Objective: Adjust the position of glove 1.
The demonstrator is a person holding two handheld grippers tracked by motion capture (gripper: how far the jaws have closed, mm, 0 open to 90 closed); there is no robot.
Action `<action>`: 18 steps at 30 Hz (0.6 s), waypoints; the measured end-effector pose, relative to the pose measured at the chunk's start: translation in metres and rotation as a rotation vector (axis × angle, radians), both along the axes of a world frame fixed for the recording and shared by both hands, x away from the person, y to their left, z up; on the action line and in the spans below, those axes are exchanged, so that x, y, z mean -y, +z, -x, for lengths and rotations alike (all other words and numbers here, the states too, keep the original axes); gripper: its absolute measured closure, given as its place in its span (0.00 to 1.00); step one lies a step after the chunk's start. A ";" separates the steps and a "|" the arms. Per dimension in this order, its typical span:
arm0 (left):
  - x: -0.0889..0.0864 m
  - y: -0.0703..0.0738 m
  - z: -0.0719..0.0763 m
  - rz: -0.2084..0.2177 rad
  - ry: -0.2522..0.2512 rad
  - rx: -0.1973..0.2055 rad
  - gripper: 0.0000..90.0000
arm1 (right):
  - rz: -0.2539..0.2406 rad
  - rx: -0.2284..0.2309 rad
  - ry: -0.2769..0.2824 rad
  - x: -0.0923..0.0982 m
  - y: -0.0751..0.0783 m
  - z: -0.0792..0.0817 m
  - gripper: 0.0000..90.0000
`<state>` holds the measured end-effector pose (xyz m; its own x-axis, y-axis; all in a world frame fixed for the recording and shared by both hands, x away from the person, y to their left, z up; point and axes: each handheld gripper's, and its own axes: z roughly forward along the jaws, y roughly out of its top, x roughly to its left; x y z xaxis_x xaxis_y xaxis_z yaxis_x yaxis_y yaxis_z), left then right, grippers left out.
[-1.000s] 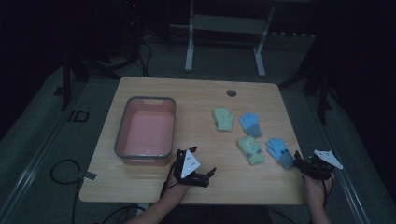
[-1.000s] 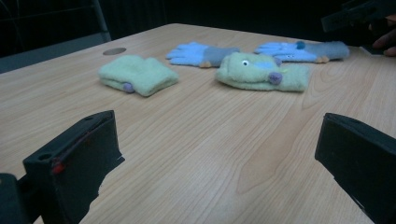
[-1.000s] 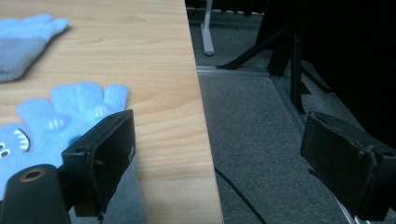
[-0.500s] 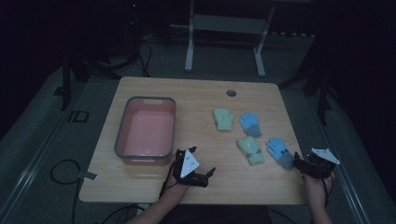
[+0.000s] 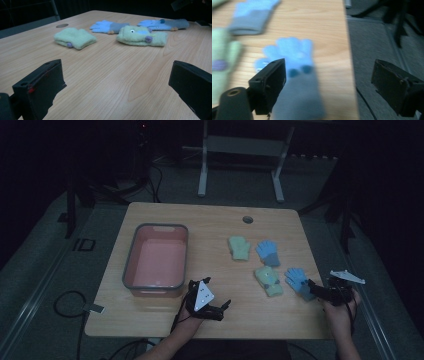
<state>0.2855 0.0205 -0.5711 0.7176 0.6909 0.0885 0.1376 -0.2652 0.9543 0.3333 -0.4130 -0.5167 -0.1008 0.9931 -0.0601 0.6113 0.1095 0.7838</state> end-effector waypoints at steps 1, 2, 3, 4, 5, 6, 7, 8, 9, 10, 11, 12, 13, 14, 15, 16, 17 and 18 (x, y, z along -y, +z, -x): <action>0.000 0.000 0.000 0.000 0.000 0.001 0.00 | -0.007 0.002 0.005 -0.003 0.002 -0.001 0.12; 0.001 0.000 0.000 0.001 0.000 0.001 0.00 | -0.012 0.004 0.018 -0.006 0.005 -0.002 0.12; 0.001 0.000 0.000 0.001 0.000 0.001 0.00 | -0.015 0.013 0.024 -0.010 0.008 -0.003 0.12; 0.001 0.000 0.000 0.002 0.001 0.001 0.00 | -0.015 0.016 0.031 -0.013 0.010 -0.004 0.12; 0.001 0.000 0.000 0.001 0.000 0.001 0.00 | -0.015 0.018 0.042 -0.015 0.013 -0.005 0.12; 0.001 0.000 0.000 0.000 -0.001 0.001 0.00 | -0.021 0.015 0.051 -0.018 0.016 -0.007 0.12; 0.001 0.000 0.000 0.000 -0.001 0.002 0.00 | -0.028 0.014 0.058 -0.020 0.019 -0.009 0.13; 0.001 0.000 0.000 0.001 -0.001 0.000 0.00 | -0.034 0.010 0.070 -0.022 0.021 -0.011 0.13; 0.001 0.000 0.000 0.000 -0.001 0.000 0.00 | -0.027 0.004 0.078 -0.025 0.024 -0.015 0.13; 0.001 0.000 0.000 -0.002 -0.002 0.003 0.00 | -0.028 0.002 0.082 -0.027 0.026 -0.016 0.16; 0.001 0.000 0.000 -0.002 -0.003 0.003 0.00 | -0.034 -0.003 0.095 -0.029 0.028 -0.019 0.16; 0.001 0.000 0.001 -0.003 -0.003 0.004 0.00 | -0.028 -0.005 0.102 -0.031 0.030 -0.021 0.16; 0.001 0.000 0.001 -0.004 -0.004 0.004 0.00 | -0.021 -0.005 0.104 -0.034 0.032 -0.023 0.17; 0.001 0.000 0.000 -0.004 -0.004 0.004 0.00 | -0.025 -0.004 0.114 -0.036 0.034 -0.025 0.17; 0.001 0.000 0.000 -0.005 -0.004 0.005 0.00 | -0.026 0.001 0.117 -0.039 0.036 -0.027 0.18; 0.001 0.000 0.000 -0.004 -0.004 0.005 0.00 | -0.029 0.005 0.122 -0.042 0.038 -0.028 0.20; 0.001 0.000 0.000 -0.003 -0.003 0.003 0.00 | -0.028 0.004 0.132 -0.044 0.039 -0.030 0.20; 0.001 0.000 0.000 -0.004 -0.004 0.003 0.00 | -0.024 0.010 0.134 -0.047 0.041 -0.032 0.22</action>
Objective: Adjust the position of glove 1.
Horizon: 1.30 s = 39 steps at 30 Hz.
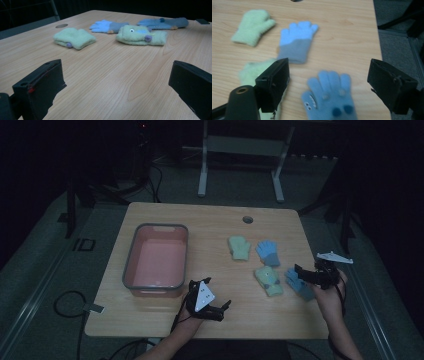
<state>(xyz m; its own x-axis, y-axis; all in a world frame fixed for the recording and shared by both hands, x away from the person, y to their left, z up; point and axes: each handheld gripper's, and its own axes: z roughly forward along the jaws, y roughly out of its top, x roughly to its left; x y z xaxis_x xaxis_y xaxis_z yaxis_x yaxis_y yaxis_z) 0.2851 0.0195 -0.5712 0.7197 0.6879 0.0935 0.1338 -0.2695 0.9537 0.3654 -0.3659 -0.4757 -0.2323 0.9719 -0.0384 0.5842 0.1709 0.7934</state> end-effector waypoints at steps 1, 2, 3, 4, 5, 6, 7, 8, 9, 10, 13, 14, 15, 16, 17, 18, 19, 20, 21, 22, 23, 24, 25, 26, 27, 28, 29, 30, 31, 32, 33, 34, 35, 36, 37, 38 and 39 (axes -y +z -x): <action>0.000 0.000 0.000 0.000 0.000 0.000 0.00 | -0.002 0.001 0.009 -0.003 0.002 -0.002 0.23; 0.000 0.000 0.000 -0.001 0.000 0.001 0.00 | -0.003 -0.003 0.018 -0.006 0.003 -0.004 0.23; 0.000 0.000 0.000 -0.001 -0.001 0.001 0.00 | -0.002 -0.002 0.022 -0.009 0.005 -0.006 0.24; 0.000 0.000 0.000 -0.002 0.000 0.001 0.00 | -0.004 -0.005 0.033 -0.011 0.006 -0.008 0.25; 0.000 0.000 0.000 -0.003 0.001 0.003 0.00 | -0.001 -0.007 0.042 -0.014 0.008 -0.011 0.25; 0.000 0.000 0.000 -0.004 0.000 0.004 0.00 | 0.005 -0.008 0.047 -0.018 0.009 -0.013 0.27; 0.000 0.000 0.000 -0.006 0.000 0.004 0.00 | 0.004 -0.010 0.060 -0.021 0.011 -0.015 0.28; 0.001 0.000 0.001 -0.006 -0.001 0.004 0.00 | 0.002 -0.010 0.067 -0.024 0.013 -0.017 0.28; 0.001 0.000 0.000 -0.007 -0.002 0.004 0.00 | 0.004 -0.011 0.075 -0.028 0.016 -0.020 0.31; 0.001 0.000 0.000 -0.006 -0.001 0.004 0.00 | 0.001 -0.014 0.082 -0.030 0.017 -0.022 0.31; 0.000 0.000 0.000 -0.004 -0.002 0.003 0.00 | -0.013 -0.016 0.107 -0.039 0.021 -0.029 0.32; 0.000 0.000 0.000 -0.004 -0.003 0.003 0.00 | -0.014 -0.015 0.114 -0.043 0.023 -0.032 0.32; 0.000 0.000 0.000 -0.003 -0.003 0.002 0.00 | -0.015 -0.015 0.121 -0.045 0.024 -0.034 0.33; 0.000 0.000 0.000 -0.003 -0.003 0.002 0.00 | -0.019 -0.016 0.133 -0.049 0.025 -0.036 0.36; 0.000 0.000 0.000 -0.003 -0.004 0.002 0.00 | -0.027 -0.014 0.145 -0.052 0.026 -0.039 0.41; 0.000 0.000 0.000 -0.002 -0.004 0.001 0.00 | -0.034 -0.013 0.155 -0.054 0.027 -0.041 0.43; 0.000 0.000 0.000 -0.002 -0.005 0.001 0.00 | -0.042 -0.022 0.176 -0.057 0.028 -0.043 0.44; 0.000 0.000 0.000 -0.002 -0.005 0.002 0.00 | -0.041 -0.032 0.192 -0.061 0.028 -0.046 0.44; 0.000 0.000 0.000 -0.002 -0.005 0.002 0.00 | -0.037 -0.034 0.201 -0.065 0.028 -0.049 0.46; 0.000 0.000 0.000 -0.002 -0.006 0.001 0.00 | -0.035 -0.037 0.211 -0.068 0.028 -0.051 0.46; 0.000 0.000 0.000 -0.002 -0.006 0.001 0.00 | -0.025 -0.040 0.222 -0.073 0.028 -0.054 0.47; 0.000 0.000 0.000 -0.001 -0.006 0.001 0.00 | -0.018 -0.042 0.231 -0.076 0.027 -0.055 0.47; 0.000 0.000 0.000 -0.001 -0.006 0.001 0.00 | -0.013 -0.042 0.247 -0.080 0.026 -0.057 0.47; 0.000 0.000 0.000 -0.001 -0.007 0.001 0.00 | -0.010 -0.044 0.258 -0.084 0.025 -0.059 0.47; 0.000 0.000 0.000 -0.002 -0.006 0.001 0.00 | -0.013 -0.040 0.276 -0.087 0.024 -0.061 0.48; 0.000 0.000 0.000 -0.003 -0.007 0.005 0.00 | -0.015 -0.038 0.290 -0.091 0.022 -0.063 0.49; 0.001 0.000 0.000 0.001 -0.011 0.007 0.00 | -0.009 -0.034 0.305 -0.094 0.021 -0.066 0.52; 0.001 0.000 0.000 -0.001 -0.012 0.009 0.00 | -0.011 -0.034 0.328 -0.098 0.018 -0.070 0.53; 0.001 0.000 0.001 -0.003 -0.011 0.012 0.00 | -0.005 -0.040 0.341 -0.101 0.016 -0.073 0.53; 0.002 0.000 0.001 -0.004 -0.011 0.013 0.00 | 0.003 -0.045 0.352 -0.104 0.013 -0.076 0.55; 0.002 0.000 0.001 -0.006 -0.010 0.013 0.00 | 0.011 -0.051 0.361 -0.107 0.011 -0.079 0.56; 0.002 0.000 0.001 -0.005 -0.010 0.012 0.00 | 0.009 -0.062 0.369 -0.110 0.009 -0.081 0.57; 0.001 0.000 0.001 -0.004 -0.009 0.011 0.00 | 0.007 -0.065 0.376 -0.112 0.007 -0.084 0.58; 0.001 0.000 0.000 -0.002 -0.008 0.008 0.00 | 0.012 -0.070 0.376 -0.115 0.005 -0.086 0.59; 0.001 0.000 0.000 -0.002 -0.007 0.007 0.00 | 0.019 -0.080 0.379 -0.119 0.003 -0.090 0.59; 0.001 0.000 0.000 -0.001 -0.008 0.006 0.00 | 0.021 -0.083 0.380 -0.121 0.001 -0.092 0.61; 0.001 0.000 0.000 -0.002 -0.008 0.006 0.00 | 0.022 -0.083 0.380 -0.125 -0.001 -0.095 0.62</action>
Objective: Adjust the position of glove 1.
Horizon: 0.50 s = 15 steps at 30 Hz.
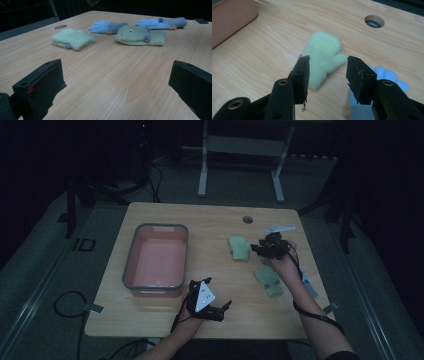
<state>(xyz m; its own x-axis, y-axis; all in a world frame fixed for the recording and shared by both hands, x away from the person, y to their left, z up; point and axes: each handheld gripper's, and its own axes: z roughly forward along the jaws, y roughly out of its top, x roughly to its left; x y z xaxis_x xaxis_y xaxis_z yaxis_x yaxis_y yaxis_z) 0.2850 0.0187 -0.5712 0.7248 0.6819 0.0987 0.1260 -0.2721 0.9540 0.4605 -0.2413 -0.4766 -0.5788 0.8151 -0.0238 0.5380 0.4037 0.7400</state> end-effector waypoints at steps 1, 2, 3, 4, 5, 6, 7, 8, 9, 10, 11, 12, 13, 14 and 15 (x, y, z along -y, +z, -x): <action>0.000 0.000 0.000 0.001 0.000 0.001 0.00 | 0.002 -0.006 0.005 -0.003 -0.002 -0.003 0.62; 0.000 0.000 0.000 0.001 0.001 0.002 0.00 | 0.002 -0.011 0.009 -0.005 -0.004 -0.007 0.63; 0.000 0.000 0.000 0.001 0.001 0.002 0.00 | -0.002 -0.025 0.014 -0.009 -0.006 -0.011 0.63; 0.000 0.000 0.000 0.002 0.001 0.001 0.00 | 0.002 -0.033 0.019 -0.012 -0.008 -0.014 0.63; 0.000 0.000 0.000 0.004 0.001 -0.001 0.00 | 0.009 -0.033 0.021 -0.015 -0.010 -0.016 0.63; 0.000 0.000 0.000 0.006 0.001 -0.003 0.00 | 0.015 -0.036 0.025 -0.019 -0.012 -0.019 0.62; -0.001 0.000 -0.001 0.006 0.000 -0.004 0.00 | 0.021 -0.040 0.031 -0.022 -0.014 -0.022 0.62; -0.001 0.000 -0.001 0.007 0.000 -0.004 0.00 | 0.034 -0.036 0.033 -0.027 -0.018 -0.025 0.61; -0.001 0.000 -0.001 0.007 0.000 -0.002 0.00 | 0.043 -0.035 0.035 -0.029 -0.020 -0.028 0.61; -0.001 0.000 0.000 0.009 -0.002 -0.002 0.00 | 0.051 -0.036 0.039 -0.032 -0.023 -0.031 0.61; -0.001 0.000 0.000 0.009 -0.002 -0.001 0.00 | 0.057 -0.041 0.041 -0.035 -0.026 -0.033 0.61; -0.001 0.000 0.000 0.008 -0.003 -0.001 0.00 | 0.059 -0.047 0.045 -0.037 -0.029 -0.036 0.61; -0.001 0.000 0.000 0.010 -0.004 -0.001 0.00 | 0.069 -0.047 0.045 -0.039 -0.032 -0.038 0.61; -0.001 0.000 0.000 0.011 -0.004 -0.001 0.00 | 0.084 -0.048 0.041 -0.041 -0.035 -0.041 0.60; -0.001 0.000 0.000 0.011 -0.004 0.000 0.00 | 0.082 -0.055 0.038 -0.043 -0.037 -0.043 0.60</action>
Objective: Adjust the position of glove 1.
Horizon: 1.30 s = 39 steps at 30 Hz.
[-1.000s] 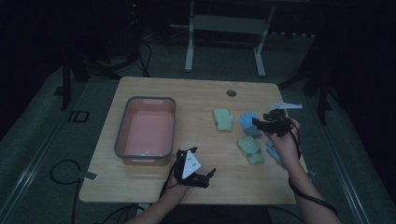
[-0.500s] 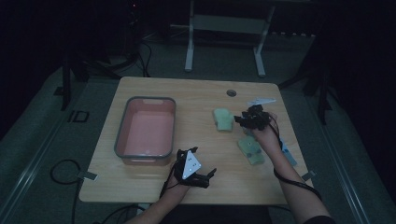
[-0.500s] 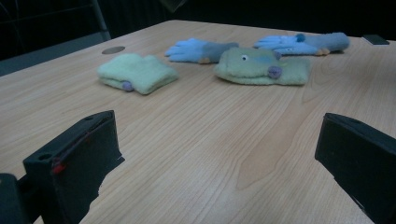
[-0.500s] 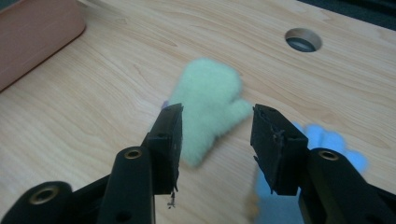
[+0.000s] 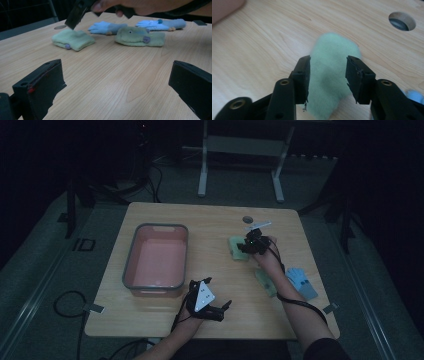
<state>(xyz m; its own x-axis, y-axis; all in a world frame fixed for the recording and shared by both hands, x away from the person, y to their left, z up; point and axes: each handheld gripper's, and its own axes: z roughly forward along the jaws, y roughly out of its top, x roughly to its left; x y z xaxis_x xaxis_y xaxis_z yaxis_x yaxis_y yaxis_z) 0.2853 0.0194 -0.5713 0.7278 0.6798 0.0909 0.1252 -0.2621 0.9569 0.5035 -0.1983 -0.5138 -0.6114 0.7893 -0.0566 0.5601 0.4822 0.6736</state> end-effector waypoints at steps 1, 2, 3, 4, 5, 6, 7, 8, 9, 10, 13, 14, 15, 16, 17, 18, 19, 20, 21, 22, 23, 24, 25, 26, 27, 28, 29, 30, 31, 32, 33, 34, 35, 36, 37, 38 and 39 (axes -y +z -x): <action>0.000 0.000 0.000 0.000 -0.001 0.000 0.00 | -0.009 -0.010 0.002 -0.001 -0.002 -0.002 0.58; 0.000 0.000 0.000 0.002 -0.001 0.001 0.00 | -0.006 -0.012 -0.002 -0.003 -0.005 -0.005 0.57; -0.001 0.000 0.000 0.009 -0.001 0.001 0.00 | -0.005 -0.013 -0.010 -0.004 -0.007 -0.006 0.57; -0.001 0.000 0.000 0.016 -0.004 0.000 0.00 | -0.011 -0.023 -0.009 -0.005 -0.009 -0.009 0.57; -0.001 0.000 0.000 0.017 -0.003 0.000 0.00 | 0.000 -0.025 -0.018 -0.007 -0.012 -0.011 0.56; -0.001 0.000 0.000 0.017 -0.004 0.000 0.00 | 0.018 -0.025 -0.027 -0.008 -0.015 -0.012 0.56; -0.001 0.000 0.000 0.018 -0.003 0.001 0.00 | 0.027 -0.035 -0.032 -0.009 -0.018 -0.014 0.56; -0.001 0.000 0.000 0.018 -0.003 0.000 0.00 | 0.036 -0.047 -0.033 -0.009 -0.022 -0.016 0.57; -0.001 0.000 0.000 0.018 -0.002 0.001 0.00 | 0.053 -0.055 -0.032 -0.009 -0.028 -0.017 0.56; -0.001 0.000 0.000 0.018 -0.002 0.001 0.00 | 0.042 -0.047 -0.033 -0.009 -0.030 -0.016 0.57; -0.001 0.000 0.001 0.019 -0.003 0.004 0.00 | 0.010 -0.048 -0.052 -0.007 -0.032 -0.016 0.59; -0.001 0.000 0.001 0.020 -0.003 0.003 0.00 | 0.017 -0.040 -0.053 -0.008 -0.032 -0.016 0.61; -0.001 0.000 0.001 0.020 -0.002 0.002 0.00 | 0.023 -0.033 -0.051 -0.009 -0.033 -0.015 0.63; -0.001 0.000 0.001 0.021 -0.001 0.002 0.00 | 0.029 -0.020 -0.049 -0.011 -0.033 -0.015 0.66; -0.001 0.000 0.001 0.021 -0.001 0.003 0.00 | 0.025 -0.019 -0.046 -0.011 -0.034 -0.015 0.69; -0.001 0.000 0.001 0.021 0.000 0.003 0.00 | 0.018 -0.020 -0.047 -0.012 -0.034 -0.015 0.73; -0.001 0.000 0.001 0.021 0.000 0.004 0.00 | 0.015 -0.022 -0.048 -0.012 -0.034 -0.015 0.81; -0.001 0.000 0.001 0.019 -0.001 0.004 0.00 | 0.017 -0.023 -0.049 -0.013 -0.033 -0.015 0.84; -0.001 0.000 0.001 0.019 -0.001 0.005 0.00 | 0.019 -0.022 -0.056 -0.014 -0.033 -0.015 0.85; -0.001 0.000 0.001 0.018 -0.002 0.006 0.00 | 0.019 -0.023 -0.063 -0.015 -0.032 -0.014 0.87; -0.001 0.000 0.001 0.019 -0.002 0.006 0.00 | 0.016 -0.024 -0.067 -0.015 -0.032 -0.014 0.89; -0.001 0.000 0.001 0.019 -0.002 0.005 0.00 | 0.007 -0.030 -0.075 -0.014 -0.031 -0.014 0.91; -0.001 0.000 0.001 0.019 -0.002 0.005 0.00 | 0.005 -0.036 -0.075 -0.014 -0.030 -0.014 0.92; -0.001 0.000 0.001 0.019 -0.002 0.005 0.00 | 0.002 -0.038 -0.079 -0.013 -0.028 -0.014 0.92; -0.001 0.000 0.001 0.019 -0.002 0.005 0.00 | -0.001 -0.036 -0.082 -0.013 -0.024 -0.012 0.93; -0.001 0.000 0.001 0.020 -0.001 0.004 0.00 | -0.002 -0.035 -0.079 -0.013 -0.022 -0.010 0.93; -0.001 0.000 0.001 0.021 0.000 0.003 0.00 | -0.003 -0.032 -0.077 -0.013 -0.018 -0.008 0.93; -0.001 0.000 0.001 0.021 0.000 0.002 0.00 | -0.012 -0.023 -0.080 -0.012 -0.013 -0.005 0.93; -0.001 0.000 0.001 0.021 0.000 0.003 0.00 | -0.022 -0.019 -0.083 -0.011 -0.009 -0.001 0.93; -0.001 0.000 0.001 0.021 -0.001 0.003 0.00 | -0.030 -0.017 -0.084 -0.010 -0.005 0.002 0.93; -0.001 0.000 0.001 0.020 -0.001 0.004 0.00 | -0.037 -0.004 -0.086 -0.009 0.000 0.008 0.93; -0.001 0.000 0.001 0.020 -0.001 0.003 0.00 | -0.037 -0.001 -0.080 -0.009 0.003 0.011 0.93; -0.001 0.000 0.000 0.021 -0.002 0.002 0.00 | -0.038 0.002 -0.072 -0.008 0.009 0.017 0.93; -0.001 0.000 0.000 0.021 -0.001 0.002 0.00 | -0.041 0.014 -0.068 -0.008 0.012 0.022 0.93; -0.002 0.000 0.000 0.022 -0.001 0.000 0.00 | -0.042 0.025 -0.060 -0.008 0.018 0.027 0.93; -0.002 0.000 0.000 0.022 0.000 0.000 0.00 | -0.046 0.040 -0.044 -0.007 0.023 0.033 0.93; -0.002 0.000 0.000 0.023 0.002 0.000 0.00 | -0.044 0.068 -0.034 -0.006 0.030 0.041 0.93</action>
